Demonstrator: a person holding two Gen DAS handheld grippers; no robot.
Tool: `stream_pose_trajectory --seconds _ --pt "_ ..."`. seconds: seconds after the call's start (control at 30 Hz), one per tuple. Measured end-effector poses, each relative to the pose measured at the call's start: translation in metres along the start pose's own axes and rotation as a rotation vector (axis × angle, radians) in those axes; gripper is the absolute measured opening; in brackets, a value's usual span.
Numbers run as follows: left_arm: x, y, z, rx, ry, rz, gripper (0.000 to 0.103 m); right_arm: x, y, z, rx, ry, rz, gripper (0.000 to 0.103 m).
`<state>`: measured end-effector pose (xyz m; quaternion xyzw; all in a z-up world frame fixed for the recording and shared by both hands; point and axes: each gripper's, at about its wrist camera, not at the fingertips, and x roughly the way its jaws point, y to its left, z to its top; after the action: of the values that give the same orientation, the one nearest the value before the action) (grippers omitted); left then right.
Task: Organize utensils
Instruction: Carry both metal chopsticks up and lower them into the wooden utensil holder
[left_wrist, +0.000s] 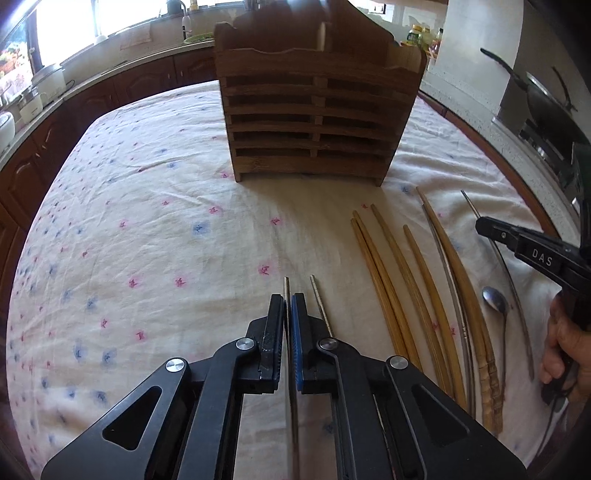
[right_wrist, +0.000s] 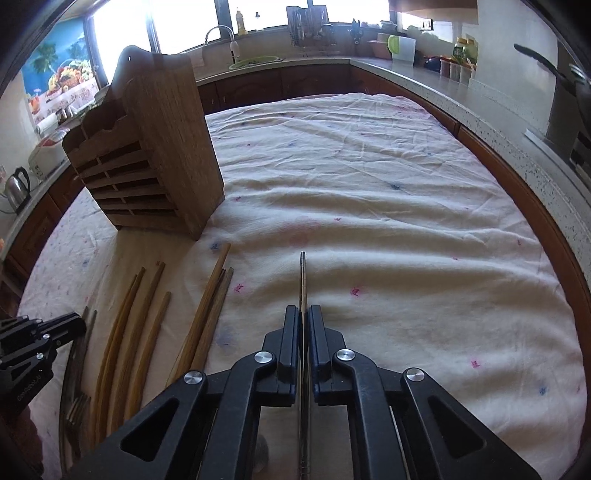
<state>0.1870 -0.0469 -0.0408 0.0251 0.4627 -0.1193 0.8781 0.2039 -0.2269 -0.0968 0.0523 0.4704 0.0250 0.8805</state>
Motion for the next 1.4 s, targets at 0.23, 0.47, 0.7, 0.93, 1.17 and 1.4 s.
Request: stream_pose_trajectory --seconds 0.23,0.47,0.7,0.93,1.17,1.4 --pt "-0.047 0.029 0.001 -0.089 -0.081 -0.078 0.004 -0.055 0.002 0.001 0.071 -0.097 0.119 0.005" --pt "-0.101 0.049 0.012 -0.14 -0.194 -0.121 0.004 -0.117 0.012 0.013 0.065 -0.224 0.165 0.005" --pt "-0.148 0.066 0.028 -0.164 -0.326 -0.12 0.004 -0.168 0.022 0.035 0.053 -0.375 0.174 0.005" --pt "-0.167 0.073 0.054 -0.18 -0.396 -0.114 0.004 -0.186 0.034 0.065 0.041 -0.47 0.196 0.005" --pt "-0.182 0.07 0.094 -0.171 -0.494 -0.116 0.004 -0.18 0.045 0.101 0.06 -0.553 0.219 0.005" --pt "-0.198 0.068 0.145 -0.175 -0.623 -0.116 0.004 -0.165 0.055 0.142 0.095 -0.638 0.241 0.005"
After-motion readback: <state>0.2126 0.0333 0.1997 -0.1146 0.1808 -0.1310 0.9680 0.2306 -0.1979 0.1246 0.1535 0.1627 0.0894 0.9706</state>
